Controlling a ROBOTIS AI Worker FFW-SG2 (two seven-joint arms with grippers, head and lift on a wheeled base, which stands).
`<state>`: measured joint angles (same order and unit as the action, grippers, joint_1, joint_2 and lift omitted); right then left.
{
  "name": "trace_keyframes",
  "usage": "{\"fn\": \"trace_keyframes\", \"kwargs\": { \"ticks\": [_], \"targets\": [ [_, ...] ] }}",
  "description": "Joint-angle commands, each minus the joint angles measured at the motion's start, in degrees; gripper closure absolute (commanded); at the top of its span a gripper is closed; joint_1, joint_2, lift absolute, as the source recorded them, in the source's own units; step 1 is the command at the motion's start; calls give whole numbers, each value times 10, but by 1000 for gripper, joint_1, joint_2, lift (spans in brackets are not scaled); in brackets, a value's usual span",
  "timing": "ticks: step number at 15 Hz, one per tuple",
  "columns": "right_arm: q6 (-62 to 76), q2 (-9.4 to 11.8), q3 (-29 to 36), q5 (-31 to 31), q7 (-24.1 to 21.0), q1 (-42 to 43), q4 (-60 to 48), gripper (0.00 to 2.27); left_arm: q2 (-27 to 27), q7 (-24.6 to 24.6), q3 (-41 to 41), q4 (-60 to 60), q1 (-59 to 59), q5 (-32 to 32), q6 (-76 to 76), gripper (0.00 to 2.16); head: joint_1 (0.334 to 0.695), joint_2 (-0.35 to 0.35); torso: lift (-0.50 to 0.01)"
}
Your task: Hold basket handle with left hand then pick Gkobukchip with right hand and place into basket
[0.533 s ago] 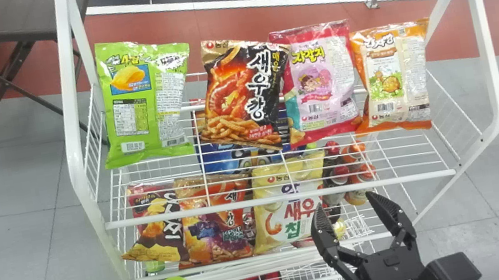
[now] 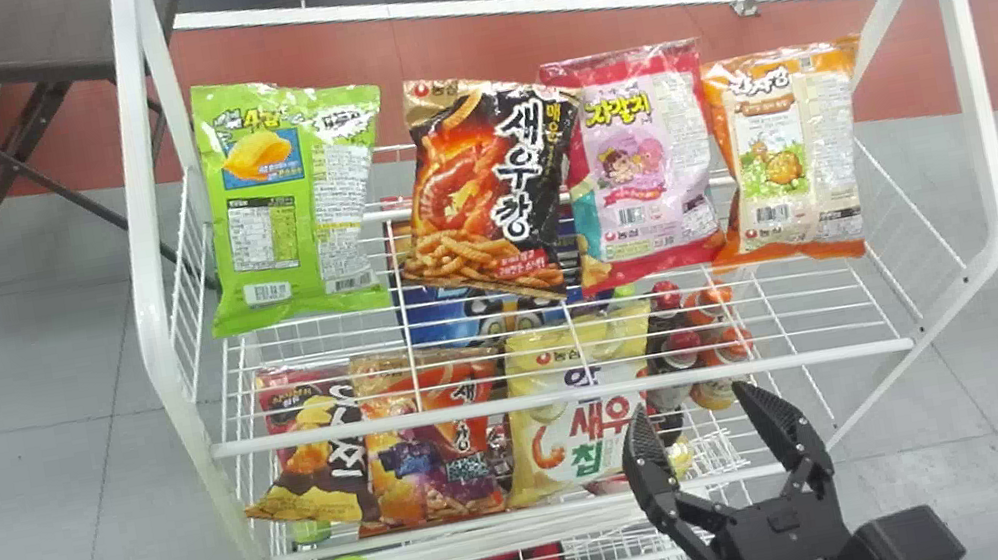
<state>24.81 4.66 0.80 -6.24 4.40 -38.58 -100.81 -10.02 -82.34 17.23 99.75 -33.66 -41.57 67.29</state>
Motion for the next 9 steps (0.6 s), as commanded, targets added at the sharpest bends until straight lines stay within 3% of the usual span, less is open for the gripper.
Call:
{"fn": "trace_keyframes", "kwargs": {
  "ticks": [1,6,9],
  "targets": [
    [0,0,-2,0,0,0,-1,124,0,0,1,-1,0,0,-2,2152,695,-214,0],
    [-30,1,-31,8,1,18,-27,124,0,0,-1,-1,1,1,-2,2152,695,-190,0],
    [-102,1,-65,18,0,56,-40,124,0,0,0,-1,1,2,0,2152,695,-123,0]
  ]
}}
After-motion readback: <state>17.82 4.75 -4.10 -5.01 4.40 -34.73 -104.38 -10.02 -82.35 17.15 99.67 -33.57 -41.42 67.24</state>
